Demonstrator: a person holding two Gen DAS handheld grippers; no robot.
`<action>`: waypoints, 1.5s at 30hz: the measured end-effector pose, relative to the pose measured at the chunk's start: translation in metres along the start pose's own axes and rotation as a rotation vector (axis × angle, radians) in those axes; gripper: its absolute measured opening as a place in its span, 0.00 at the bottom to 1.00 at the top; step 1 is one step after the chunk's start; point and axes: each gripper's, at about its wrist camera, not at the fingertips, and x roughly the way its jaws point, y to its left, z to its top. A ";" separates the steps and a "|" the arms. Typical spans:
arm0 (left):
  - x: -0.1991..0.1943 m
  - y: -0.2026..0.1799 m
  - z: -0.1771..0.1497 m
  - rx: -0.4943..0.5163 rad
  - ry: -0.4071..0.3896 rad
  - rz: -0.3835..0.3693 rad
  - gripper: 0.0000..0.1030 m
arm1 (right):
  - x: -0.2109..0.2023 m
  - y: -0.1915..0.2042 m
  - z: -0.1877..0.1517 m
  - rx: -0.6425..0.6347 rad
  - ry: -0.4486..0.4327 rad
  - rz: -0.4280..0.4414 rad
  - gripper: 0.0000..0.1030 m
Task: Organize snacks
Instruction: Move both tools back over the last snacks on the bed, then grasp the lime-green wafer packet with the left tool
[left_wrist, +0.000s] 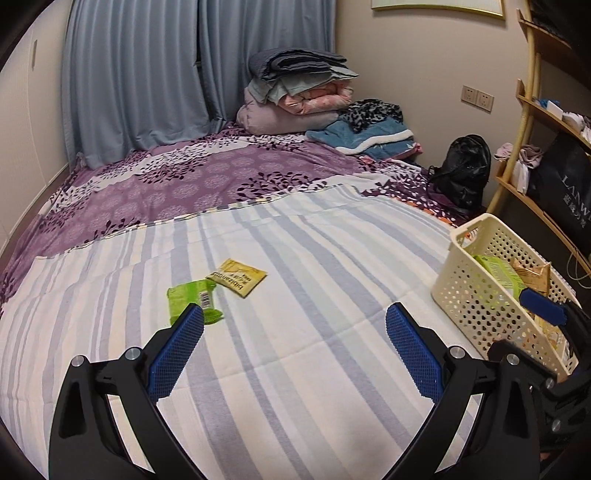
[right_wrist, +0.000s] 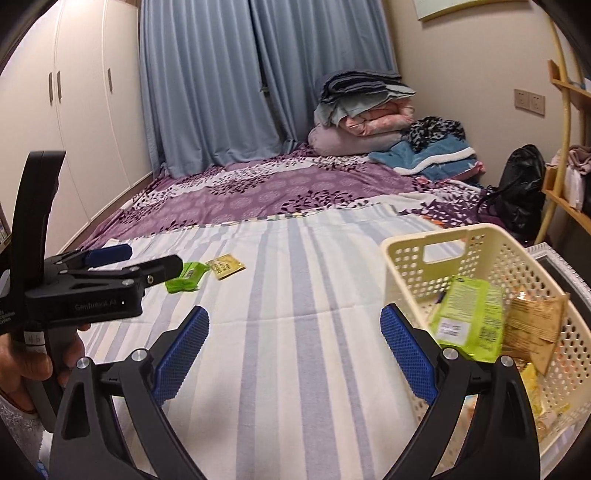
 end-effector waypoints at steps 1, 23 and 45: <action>0.001 0.004 0.000 -0.007 0.001 0.004 0.97 | 0.004 0.003 -0.001 -0.005 0.009 0.004 0.91; 0.094 0.119 -0.007 -0.184 0.158 0.164 0.97 | 0.076 0.024 -0.013 -0.041 0.147 0.062 0.91; 0.183 0.146 -0.013 -0.205 0.282 0.167 0.92 | 0.128 0.041 -0.007 -0.060 0.215 0.067 0.91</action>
